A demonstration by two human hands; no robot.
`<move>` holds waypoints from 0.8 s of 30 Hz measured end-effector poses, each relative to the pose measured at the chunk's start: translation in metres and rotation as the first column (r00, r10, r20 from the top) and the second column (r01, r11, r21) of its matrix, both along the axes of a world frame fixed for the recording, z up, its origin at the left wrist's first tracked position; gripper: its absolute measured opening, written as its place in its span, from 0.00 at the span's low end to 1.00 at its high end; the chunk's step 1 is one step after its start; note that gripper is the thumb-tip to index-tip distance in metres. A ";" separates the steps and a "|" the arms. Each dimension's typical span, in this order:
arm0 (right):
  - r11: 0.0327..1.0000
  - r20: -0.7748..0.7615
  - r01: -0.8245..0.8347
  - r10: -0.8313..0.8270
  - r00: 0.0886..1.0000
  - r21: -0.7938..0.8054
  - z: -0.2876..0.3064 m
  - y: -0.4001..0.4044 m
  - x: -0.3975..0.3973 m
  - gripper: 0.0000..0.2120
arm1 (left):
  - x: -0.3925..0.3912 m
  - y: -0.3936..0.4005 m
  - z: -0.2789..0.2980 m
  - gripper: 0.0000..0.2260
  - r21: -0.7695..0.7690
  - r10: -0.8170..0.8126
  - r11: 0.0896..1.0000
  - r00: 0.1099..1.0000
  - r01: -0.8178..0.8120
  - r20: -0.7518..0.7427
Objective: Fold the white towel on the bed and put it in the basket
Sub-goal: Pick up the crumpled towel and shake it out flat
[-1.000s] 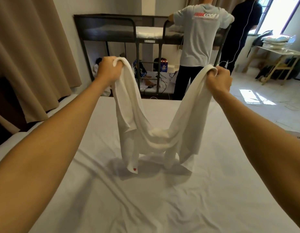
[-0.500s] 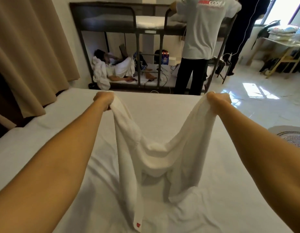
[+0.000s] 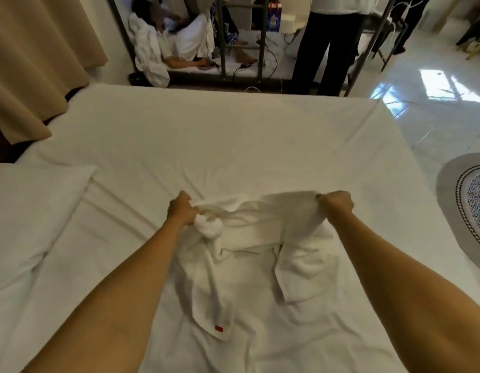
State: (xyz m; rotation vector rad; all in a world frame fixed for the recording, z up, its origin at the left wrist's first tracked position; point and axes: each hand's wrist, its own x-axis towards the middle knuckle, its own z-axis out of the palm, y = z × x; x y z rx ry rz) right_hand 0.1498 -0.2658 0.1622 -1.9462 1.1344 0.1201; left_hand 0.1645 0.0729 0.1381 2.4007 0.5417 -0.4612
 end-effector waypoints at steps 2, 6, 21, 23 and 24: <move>0.997 -0.014 -0.076 0.076 0.997 -0.023 -0.025 0.011 -0.015 0.17 | -0.019 -0.008 -0.030 0.17 0.046 -0.098 0.994 0.995 0.099 -0.022; 0.989 -0.028 -0.143 0.144 0.989 0.031 -0.066 0.024 -0.042 0.07 | -0.054 -0.020 -0.073 0.14 0.041 -0.192 0.980 0.976 0.197 -0.098; 0.923 0.016 -0.351 0.353 0.935 0.158 -0.103 0.075 -0.049 0.17 | -0.069 -0.079 -0.082 0.13 -0.499 0.091 0.851 0.982 -0.164 -0.168; 0.908 -0.002 -0.373 0.381 0.925 0.192 -0.111 0.085 -0.059 0.20 | -0.080 -0.087 -0.088 0.13 -0.470 0.082 0.869 0.982 -0.153 -0.169; 0.908 -0.010 -0.367 0.377 0.926 0.201 -0.113 0.090 -0.064 0.21 | -0.086 -0.089 -0.089 0.10 -0.456 0.079 0.878 0.983 -0.148 -0.167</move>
